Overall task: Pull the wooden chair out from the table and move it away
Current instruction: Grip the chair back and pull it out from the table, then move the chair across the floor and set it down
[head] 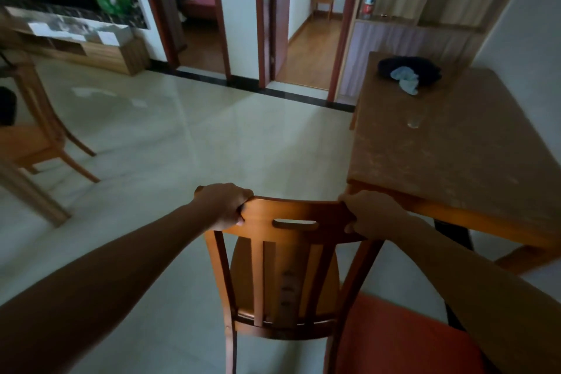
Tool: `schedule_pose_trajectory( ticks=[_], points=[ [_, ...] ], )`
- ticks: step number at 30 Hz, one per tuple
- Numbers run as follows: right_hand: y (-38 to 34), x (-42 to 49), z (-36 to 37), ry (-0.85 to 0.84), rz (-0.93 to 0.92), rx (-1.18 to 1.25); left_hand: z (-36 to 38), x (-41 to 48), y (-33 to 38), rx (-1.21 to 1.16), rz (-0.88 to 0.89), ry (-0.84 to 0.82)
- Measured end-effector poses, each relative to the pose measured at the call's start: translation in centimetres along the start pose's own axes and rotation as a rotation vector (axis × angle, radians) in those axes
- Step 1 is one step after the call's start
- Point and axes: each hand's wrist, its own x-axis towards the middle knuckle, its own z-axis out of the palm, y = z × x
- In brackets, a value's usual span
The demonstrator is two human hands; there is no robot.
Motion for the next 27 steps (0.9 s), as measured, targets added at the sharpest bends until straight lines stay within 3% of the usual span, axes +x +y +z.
schedule_pose_trajectory(
  ticks=[7,16,27],
  points=[
    [-2.8,12.6,-3.2,0.049,-0.062,0.035,-3.0,4.6,-10.2,0.089,-0.108,0.023],
    [0.8,30.6,-7.5,0.124,-0.077,0.047,-6.2,19.4,-21.3,0.089,-0.125,0.015],
    [7.5,51.7,-14.7,0.166,-0.005,0.011,-11.0,41.7,-33.8,0.102,0.033,0.084]
  ],
)
